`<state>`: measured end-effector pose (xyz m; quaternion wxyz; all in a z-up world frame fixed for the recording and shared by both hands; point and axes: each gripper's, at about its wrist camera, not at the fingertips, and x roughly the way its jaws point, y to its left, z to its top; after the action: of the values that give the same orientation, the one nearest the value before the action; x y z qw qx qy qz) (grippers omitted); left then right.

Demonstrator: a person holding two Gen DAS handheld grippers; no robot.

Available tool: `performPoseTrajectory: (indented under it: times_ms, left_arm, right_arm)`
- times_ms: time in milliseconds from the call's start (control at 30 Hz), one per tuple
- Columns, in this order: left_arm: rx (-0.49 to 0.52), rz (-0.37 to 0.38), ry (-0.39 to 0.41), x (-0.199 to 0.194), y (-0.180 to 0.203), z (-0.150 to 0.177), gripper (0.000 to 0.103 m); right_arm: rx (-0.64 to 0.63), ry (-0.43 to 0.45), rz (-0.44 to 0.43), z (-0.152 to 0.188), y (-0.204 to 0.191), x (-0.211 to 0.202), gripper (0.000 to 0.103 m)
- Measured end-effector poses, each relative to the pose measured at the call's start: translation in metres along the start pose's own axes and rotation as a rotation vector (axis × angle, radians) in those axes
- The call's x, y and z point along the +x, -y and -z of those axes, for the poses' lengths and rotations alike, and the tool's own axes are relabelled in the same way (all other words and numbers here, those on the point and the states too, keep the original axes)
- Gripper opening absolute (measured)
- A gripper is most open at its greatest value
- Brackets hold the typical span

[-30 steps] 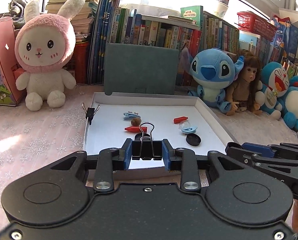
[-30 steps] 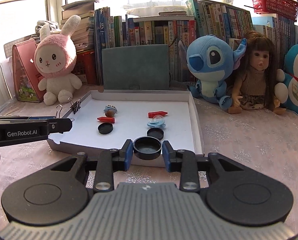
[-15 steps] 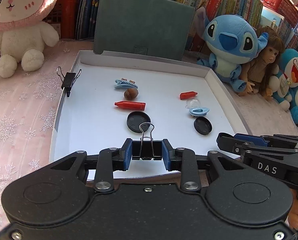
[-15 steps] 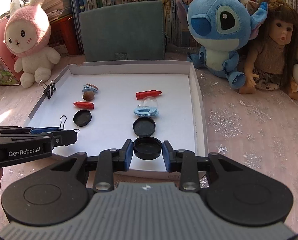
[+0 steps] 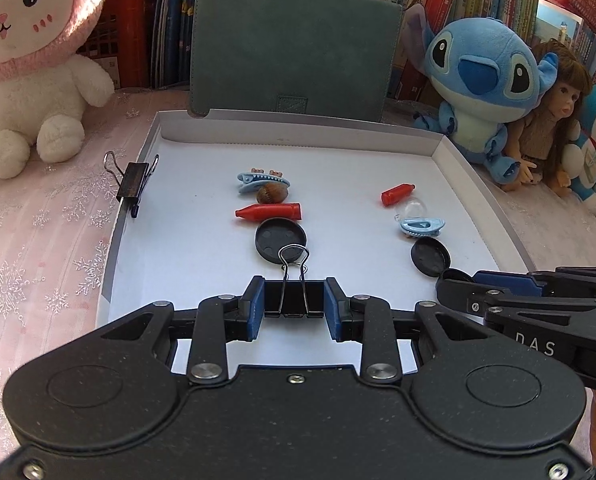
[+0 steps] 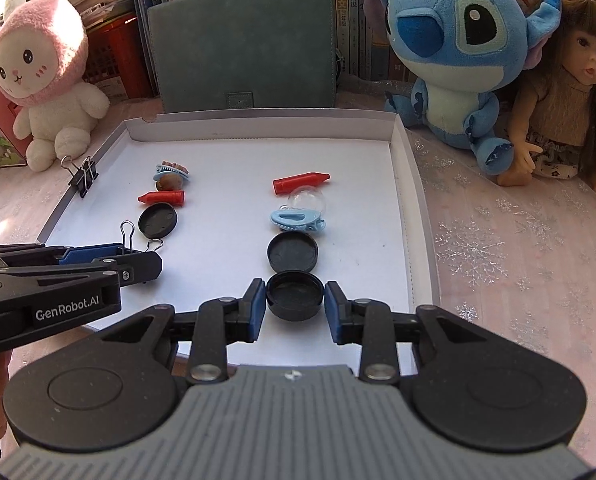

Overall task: Organize rigid objects
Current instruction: 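Carry the binder clip and black lid in both grippers over the tray, then open the left gripper to drop the clip while the right drops the lid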

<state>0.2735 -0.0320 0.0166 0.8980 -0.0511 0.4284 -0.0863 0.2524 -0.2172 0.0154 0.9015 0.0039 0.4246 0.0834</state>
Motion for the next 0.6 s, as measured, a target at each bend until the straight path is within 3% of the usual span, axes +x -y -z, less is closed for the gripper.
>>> performPoseTrajectory:
  times_ms: [600]
  left_arm:
    - [0.038,-0.060,0.053,0.008,0.001,-0.004,0.030]
  right_arm:
    - [0.031,0.036,-0.002,-0.001,0.005,0.011,0.037]
